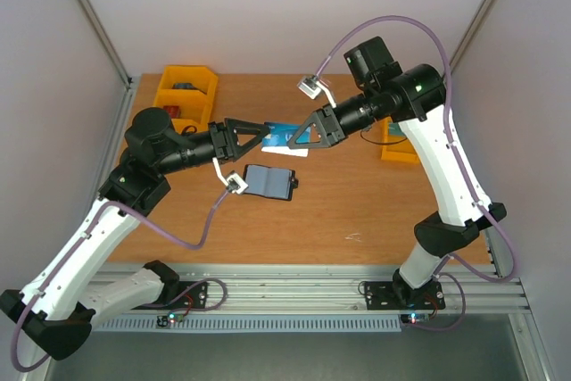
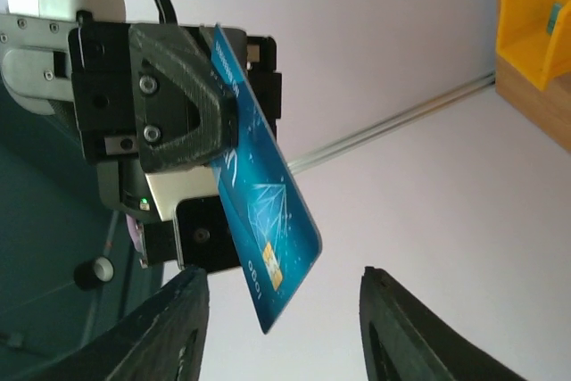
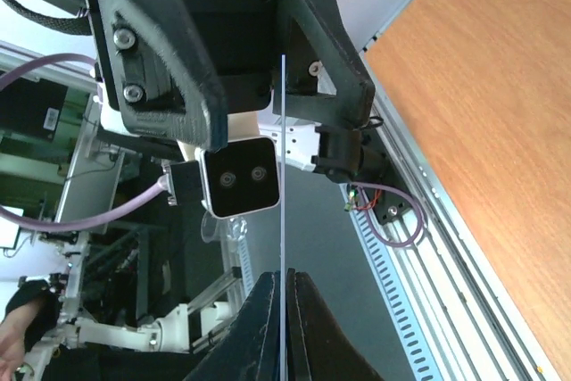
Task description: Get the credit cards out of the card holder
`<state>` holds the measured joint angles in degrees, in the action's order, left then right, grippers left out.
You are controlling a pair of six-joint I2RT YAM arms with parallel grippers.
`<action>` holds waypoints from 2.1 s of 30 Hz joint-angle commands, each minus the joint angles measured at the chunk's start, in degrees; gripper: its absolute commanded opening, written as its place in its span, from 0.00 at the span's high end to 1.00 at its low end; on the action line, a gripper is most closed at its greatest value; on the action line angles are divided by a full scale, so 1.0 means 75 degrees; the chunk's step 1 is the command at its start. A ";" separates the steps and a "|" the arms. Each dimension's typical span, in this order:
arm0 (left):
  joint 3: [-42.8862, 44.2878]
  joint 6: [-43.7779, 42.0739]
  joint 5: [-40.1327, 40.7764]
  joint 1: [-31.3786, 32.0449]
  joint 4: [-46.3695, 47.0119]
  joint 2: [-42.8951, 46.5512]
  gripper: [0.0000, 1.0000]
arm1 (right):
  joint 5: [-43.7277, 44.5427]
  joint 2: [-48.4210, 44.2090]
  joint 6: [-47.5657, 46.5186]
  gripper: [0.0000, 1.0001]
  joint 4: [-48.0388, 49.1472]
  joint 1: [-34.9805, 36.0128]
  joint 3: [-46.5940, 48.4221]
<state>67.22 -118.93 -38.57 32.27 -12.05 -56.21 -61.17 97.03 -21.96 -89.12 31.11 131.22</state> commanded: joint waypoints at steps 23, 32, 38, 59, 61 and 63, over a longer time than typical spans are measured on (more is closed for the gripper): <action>0.0039 0.0374 0.1150 0.0032 -0.1332 0.0187 1.00 | 0.2698 0.0082 0.0570 0.02 0.0577 -0.0480 0.0247; 0.2449 0.2243 0.4648 0.0014 -0.5248 -0.1488 1.00 | 0.5531 -0.0646 0.0199 0.01 0.1288 -0.0935 -0.0590; 0.3904 0.3361 0.6002 -0.0721 -0.7100 -0.3466 1.00 | 0.5605 -0.0256 -0.0108 0.02 0.1617 -0.1287 -0.0619; 0.9155 0.4472 0.7720 -0.3993 -0.4285 -1.0284 1.00 | 0.4473 0.2257 0.0302 0.01 0.1878 -0.2812 0.0473; 0.9203 0.4395 0.7792 -0.4097 -0.3417 -1.0598 1.00 | 0.4433 0.2430 0.0354 0.02 0.1864 -0.2851 0.0581; 0.9205 0.4278 0.7796 -0.4154 -0.2545 -1.0881 1.00 | 0.4411 0.2558 0.0380 0.02 0.1852 -0.2859 0.0621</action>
<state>133.95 -86.08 17.45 1.65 -48.47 -135.15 -26.17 114.54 -20.53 -75.33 10.11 133.47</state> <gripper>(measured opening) 0.018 0.985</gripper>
